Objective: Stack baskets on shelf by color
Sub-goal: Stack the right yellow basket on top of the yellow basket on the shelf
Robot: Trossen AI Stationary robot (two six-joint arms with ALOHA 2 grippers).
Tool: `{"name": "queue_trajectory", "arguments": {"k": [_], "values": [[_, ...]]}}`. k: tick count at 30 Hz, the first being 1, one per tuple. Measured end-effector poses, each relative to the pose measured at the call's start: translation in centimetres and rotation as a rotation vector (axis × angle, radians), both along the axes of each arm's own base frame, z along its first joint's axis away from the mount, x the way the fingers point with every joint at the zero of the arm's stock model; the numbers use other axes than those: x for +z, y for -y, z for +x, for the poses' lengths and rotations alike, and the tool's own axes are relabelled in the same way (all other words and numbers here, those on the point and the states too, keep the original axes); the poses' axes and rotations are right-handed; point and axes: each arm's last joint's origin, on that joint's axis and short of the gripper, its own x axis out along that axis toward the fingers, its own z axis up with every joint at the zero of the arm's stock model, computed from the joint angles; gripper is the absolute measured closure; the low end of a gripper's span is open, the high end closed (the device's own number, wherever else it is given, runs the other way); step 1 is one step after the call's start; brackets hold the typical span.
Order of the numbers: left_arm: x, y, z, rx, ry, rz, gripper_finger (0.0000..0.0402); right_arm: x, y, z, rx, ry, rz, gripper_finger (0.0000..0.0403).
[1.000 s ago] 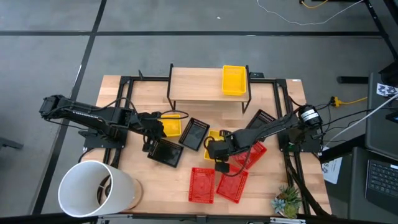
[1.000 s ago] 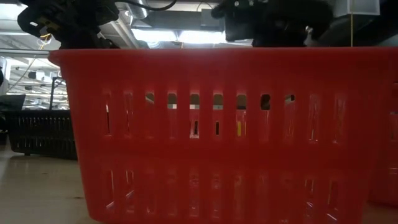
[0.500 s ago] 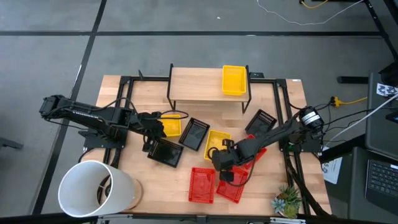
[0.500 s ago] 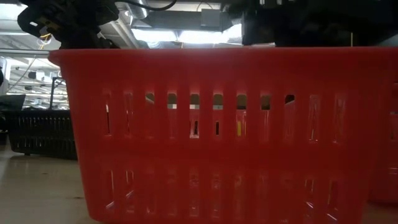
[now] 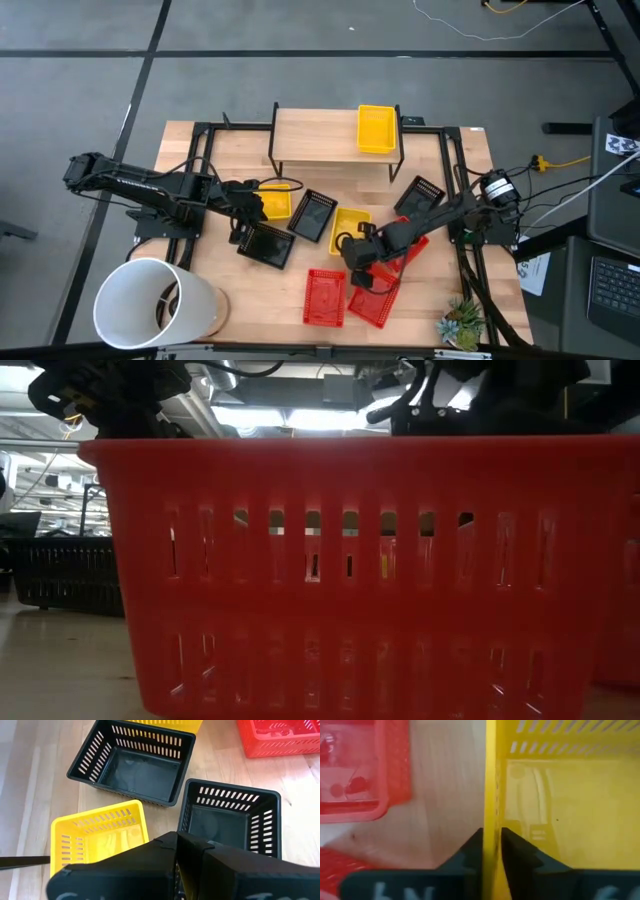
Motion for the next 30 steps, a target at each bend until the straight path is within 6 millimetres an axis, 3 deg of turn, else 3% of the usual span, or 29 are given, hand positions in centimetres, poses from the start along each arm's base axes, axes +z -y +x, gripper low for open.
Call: {"name": "queue_trajectory", "arguments": {"k": [2, 7, 15, 19, 25, 27, 30], "values": [[0.0, 0.0, 0.0, 0.0, 0.0, 0.0, 0.0401, 0.1, 0.2, 0.1, -0.004, -0.004, -0.003, 0.0388], [0.0, 0.0, 0.0, 0.0, 0.0, 0.0, 0.0401, 2.4, -0.2, 1.0, 0.024, -0.021, -0.007, 0.04], [0.0, 0.0, 0.0, 0.0, 0.0, 0.0, 0.0401, 8.8, -0.6, 2.1, 0.119, -0.059, -0.089, 0.0402], [0.0, 0.0, 0.0, 0.0, 0.0, 0.0, 0.0401, 12.7, -0.1, 2.3, 0.202, -0.052, -0.237, 0.0402], [0.0, 0.0, 0.0, -0.006, 0.0, 0.016, 0.0401, 18.6, 3.7, 0.3, 0.078, -0.193, -0.652, 0.0402], [0.0, 0.0, 0.0, -0.029, 0.0, 0.042, 0.0401, 20.4, 5.1, -0.1, 0.005, -0.173, -0.701, 0.0403], [0.1, -0.1, -0.2, -0.029, -0.001, 0.05, 0.0401, 22.7, 7.3, -1.1, 0.039, -0.103, -0.694, 0.0403]]}}
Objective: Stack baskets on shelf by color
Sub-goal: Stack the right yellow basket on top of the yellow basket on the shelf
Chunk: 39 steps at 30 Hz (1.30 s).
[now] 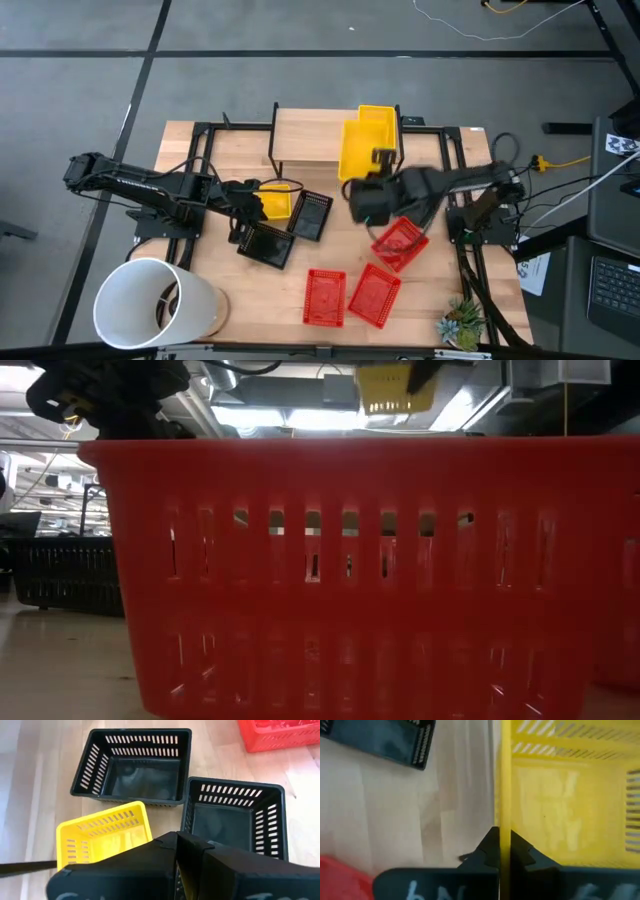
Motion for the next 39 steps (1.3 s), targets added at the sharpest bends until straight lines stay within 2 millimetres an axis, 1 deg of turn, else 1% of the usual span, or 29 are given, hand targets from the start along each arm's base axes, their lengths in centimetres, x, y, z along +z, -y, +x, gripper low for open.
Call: {"name": "queue_trajectory", "arguments": {"k": [2, 5, 7, 9, 11, 13, 16, 18, 20, 23, 28, 34, 39], "values": [[0.2, -0.1, -0.6, 0.028, -0.001, -0.009, 0.0401, 1.2, 2.1, -1.5, -0.031, 0.011, 0.0, 0.0403], [0.5, -0.2, -1.4, 0.032, -0.004, -0.01, 0.0401, 2.3, 5.8, -4.0, -0.104, 0.019, 0.005, 0.0403], [0.9, -0.2, -1.8, 0.031, 0.02, -0.012, 0.0401, 2.8, 7.9, -5.6, -0.092, 0.04, 0.038, 0.0403], [1.3, -0.3, -2.3, 0.031, 0.045, -0.015, 0.0401, 3.0, 9.7, -6.4, -0.047, 0.11, 0.075, 0.0403], [1.6, -0.3, -2.5, 0.031, 0.071, -0.017, 0.0401, 2.5, 11.6, -6.8, -0.01, 0.152, 0.104, 0.0403], [1.8, -0.3, -2.8, 0.032, 0.081, -0.019, 0.0401, 1.4, 13.5, -7.1, 0.002, 0.151, 0.143, 0.0403], [1.9, -0.3, -2.7, 0.032, 0.089, -0.021, 0.0401, -1.3, 16.2, -7.6, -0.012, 0.093, 0.222, 0.0403], [1.9, -0.3, -2.7, 0.032, 0.09, -0.021, 0.0401, -2.8, 17.6, -7.5, -0.021, 0.109, 0.274, 0.0403], [1.9, -0.3, -2.7, 0.033, 0.093, -0.021, 0.0401, -3.3, 18.3, -7.6, -0.013, 0.132, 0.318, 0.0403], [1.9, -0.3, -2.7, 0.033, 0.091, -0.021, 0.0401, -3.3, 18.8, -7.7, 0.008, 0.142, 0.31, 0.0403], [1.9, -0.3, -2.7, 0.04, 0.092, -0.016, 0.0401, -3.2, 18.5, -7.6, 0.09, 0.157, 0.369, 0.0403], [1.9, -0.4, -2.7, 0.071, 0.096, 0.01, 0.0401, -4.5, 18.7, -7.4, 0.074, 0.111, 0.401, 0.0403], [1.9, -0.4, -2.7, 0.084, 0.101, -0.006, 0.0401, -4.5, 18.8, -7.3, 0.065, 0.117, 0.387, 0.0389]]}}
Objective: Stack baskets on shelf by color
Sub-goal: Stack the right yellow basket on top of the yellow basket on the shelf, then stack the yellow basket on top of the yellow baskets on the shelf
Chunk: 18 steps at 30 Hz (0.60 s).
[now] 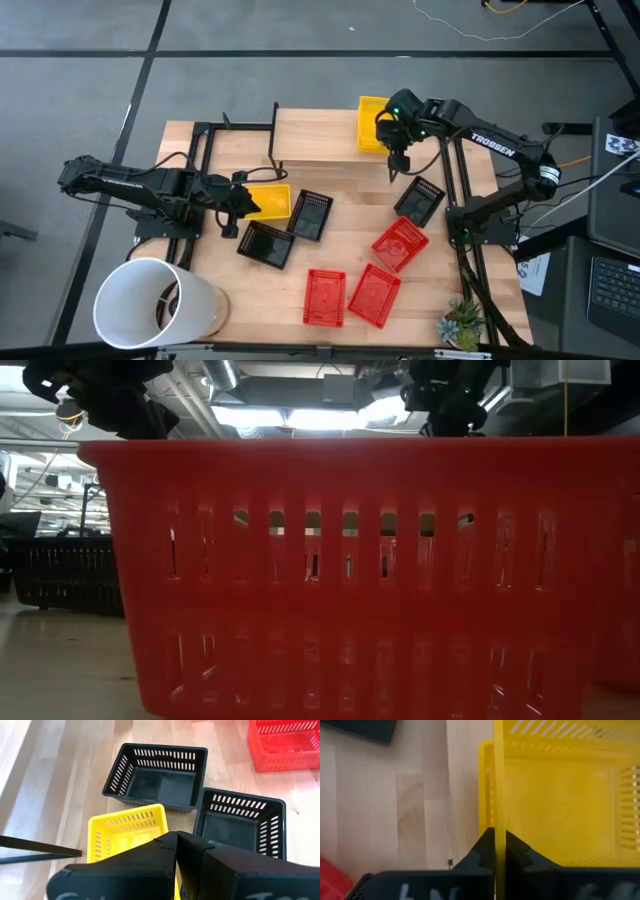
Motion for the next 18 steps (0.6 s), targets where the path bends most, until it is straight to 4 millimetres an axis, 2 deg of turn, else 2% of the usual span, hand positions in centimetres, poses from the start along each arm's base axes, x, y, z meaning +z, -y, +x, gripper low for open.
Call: {"name": "queue_trajectory", "arguments": {"k": [12, 18], "values": [[0.0, 0.0, 0.0, 0.002, 0.0, -0.003, 0.0401, 0.1, -0.1, -0.1, -0.017, -0.005, 0.01, 0.0322], [0.0, 0.0, 0.0, 0.002, 0.0, -0.003, 0.0401, 2.3, -0.6, -0.5, -0.063, 0.016, 0.035, 0.0304]]}}
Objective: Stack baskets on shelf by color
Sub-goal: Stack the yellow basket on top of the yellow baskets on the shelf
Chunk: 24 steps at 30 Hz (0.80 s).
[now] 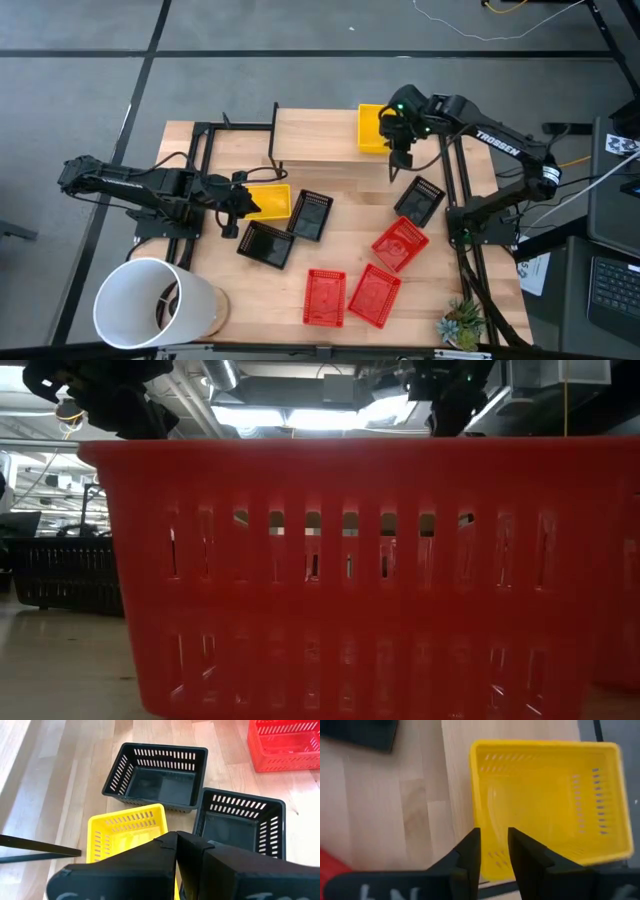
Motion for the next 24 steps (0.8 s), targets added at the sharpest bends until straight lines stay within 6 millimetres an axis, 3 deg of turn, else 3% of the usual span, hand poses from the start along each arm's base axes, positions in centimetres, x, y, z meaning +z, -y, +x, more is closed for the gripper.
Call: {"name": "queue_trajectory", "arguments": {"k": [4, 10, 14, 17, 24], "values": [[0.0, 0.0, 0.0, 0.002, 0.002, -0.003, 0.0401, 1.9, -1.0, 0.5, -0.018, 0.114, 0.082, 0.0303], [0.5, 0.1, 1.8, 0.172, 0.13, -0.208, 0.0401, 2.1, -4.1, 1.3, 0.109, 0.149, 0.283, 0.0302], [-1.8, 0.4, 3.0, 0.2, -0.04, -0.215, 0.0401, 1.9, -6.0, 0.0, 0.063, 0.034, 0.376, 0.0302], [-3.6, 0.5, 2.9, 0.229, -0.275, -0.167, 0.0401, 1.9, -7.5, -0.9, 0.025, -0.05, 0.44, 0.0302], [-4.7, 0.0, 1.3, 0.5, -0.579, -0.095, 0.0401, 2.5, -11.5, -0.7, 0.075, -0.035, 0.481, 0.0302]]}}
